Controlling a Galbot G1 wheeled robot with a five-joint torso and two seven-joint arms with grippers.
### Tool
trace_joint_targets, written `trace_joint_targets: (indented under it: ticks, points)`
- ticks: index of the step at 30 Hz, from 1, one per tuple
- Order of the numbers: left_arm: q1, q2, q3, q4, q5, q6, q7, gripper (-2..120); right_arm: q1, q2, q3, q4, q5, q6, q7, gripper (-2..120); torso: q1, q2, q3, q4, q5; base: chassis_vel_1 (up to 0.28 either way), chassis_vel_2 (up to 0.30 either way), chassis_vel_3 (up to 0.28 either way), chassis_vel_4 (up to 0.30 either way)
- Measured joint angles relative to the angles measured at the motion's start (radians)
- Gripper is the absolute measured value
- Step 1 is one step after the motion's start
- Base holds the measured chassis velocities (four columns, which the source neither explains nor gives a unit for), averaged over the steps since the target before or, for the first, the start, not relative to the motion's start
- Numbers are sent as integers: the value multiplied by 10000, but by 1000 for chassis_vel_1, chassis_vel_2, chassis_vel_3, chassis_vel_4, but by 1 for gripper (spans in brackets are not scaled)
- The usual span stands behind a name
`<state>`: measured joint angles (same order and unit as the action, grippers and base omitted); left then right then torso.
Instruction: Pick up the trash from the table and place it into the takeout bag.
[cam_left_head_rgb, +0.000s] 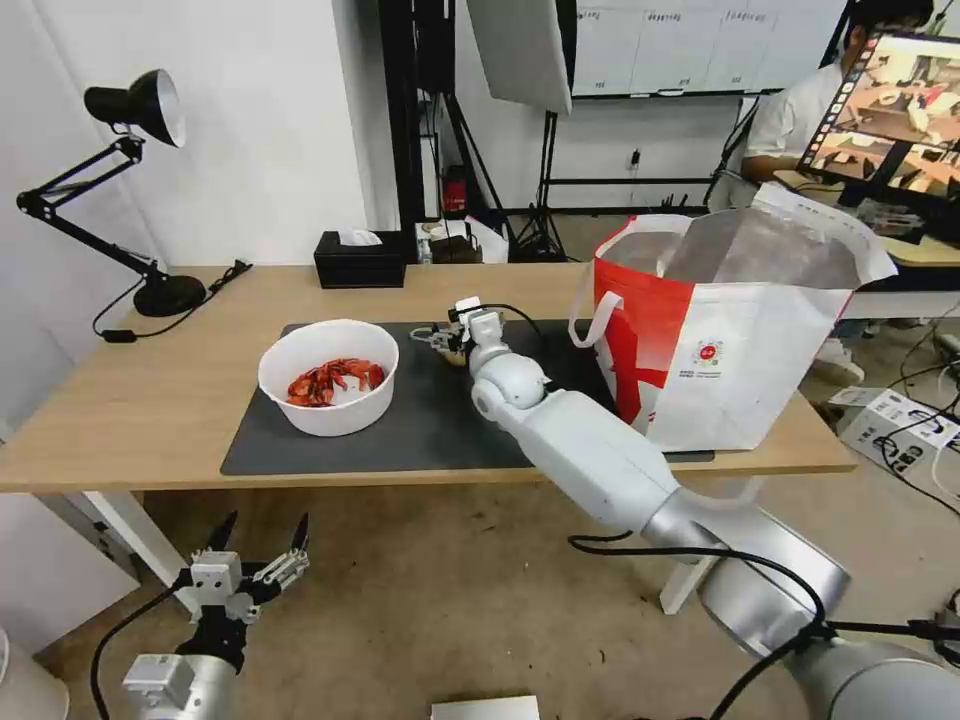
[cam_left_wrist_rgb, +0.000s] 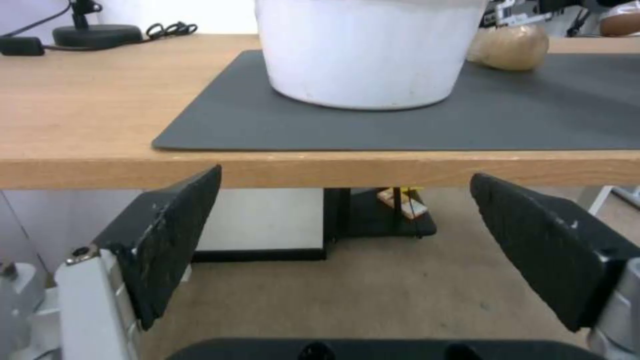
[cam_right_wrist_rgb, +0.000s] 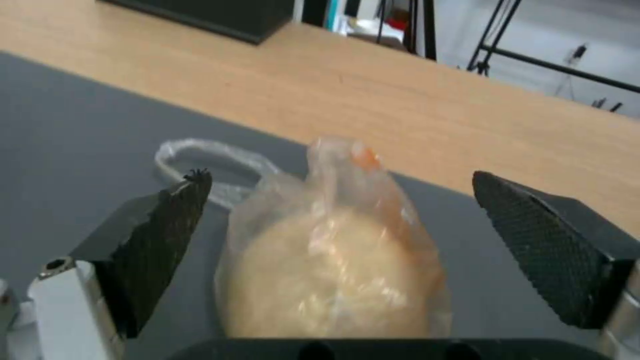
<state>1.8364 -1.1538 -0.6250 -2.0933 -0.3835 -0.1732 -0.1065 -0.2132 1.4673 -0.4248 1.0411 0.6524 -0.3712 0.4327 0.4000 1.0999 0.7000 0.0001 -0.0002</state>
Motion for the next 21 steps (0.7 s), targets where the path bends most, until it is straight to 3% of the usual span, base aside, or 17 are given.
trace_joint_targets:
  ticks: [16, 21]
  points:
    - [105, 7, -96, -9, -75, -117, 158, 100, -85, 350, 128, -503, -14, -572, 126, 100, -1, 1, 0, -1, 1, 0, 0, 0, 0]
    - [118, -14, -115, 2, -75, -140, 166, 100, -140, 366, 151, -558, -8, -711, 184, 87, 0, 1, 0, -1, 2, 0, 0, 0, 0]
